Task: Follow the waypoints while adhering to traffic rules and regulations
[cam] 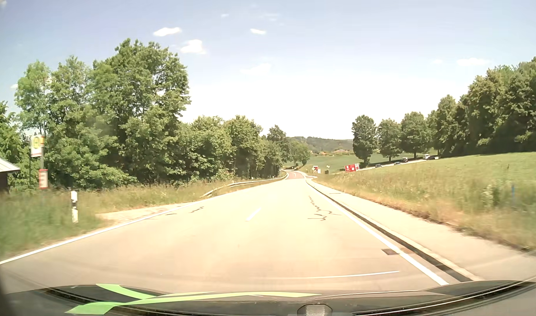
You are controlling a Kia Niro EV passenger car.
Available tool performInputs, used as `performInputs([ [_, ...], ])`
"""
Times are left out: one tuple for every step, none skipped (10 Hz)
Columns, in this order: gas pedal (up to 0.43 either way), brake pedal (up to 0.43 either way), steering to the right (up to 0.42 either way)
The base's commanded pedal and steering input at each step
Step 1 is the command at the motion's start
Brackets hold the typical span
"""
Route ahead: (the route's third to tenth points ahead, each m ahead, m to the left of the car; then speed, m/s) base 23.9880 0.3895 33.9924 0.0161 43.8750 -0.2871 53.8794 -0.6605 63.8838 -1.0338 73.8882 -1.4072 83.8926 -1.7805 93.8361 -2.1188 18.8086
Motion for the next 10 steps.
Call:
performInputs([
  [0.000,0.000,0.004],
  [0.000,0.000,0.004],
  [0.000,0.000,0.004],
  [0.000,0.000,0.006],
  [0.000,0.000,0.007],
  [0.000,0.000,0.007],
  [0.000,0.000,0.006],
  [0.000,0.000,0.006],
  [0.000,0.000,0.007],
  [0.000,0.000,0.006],
])
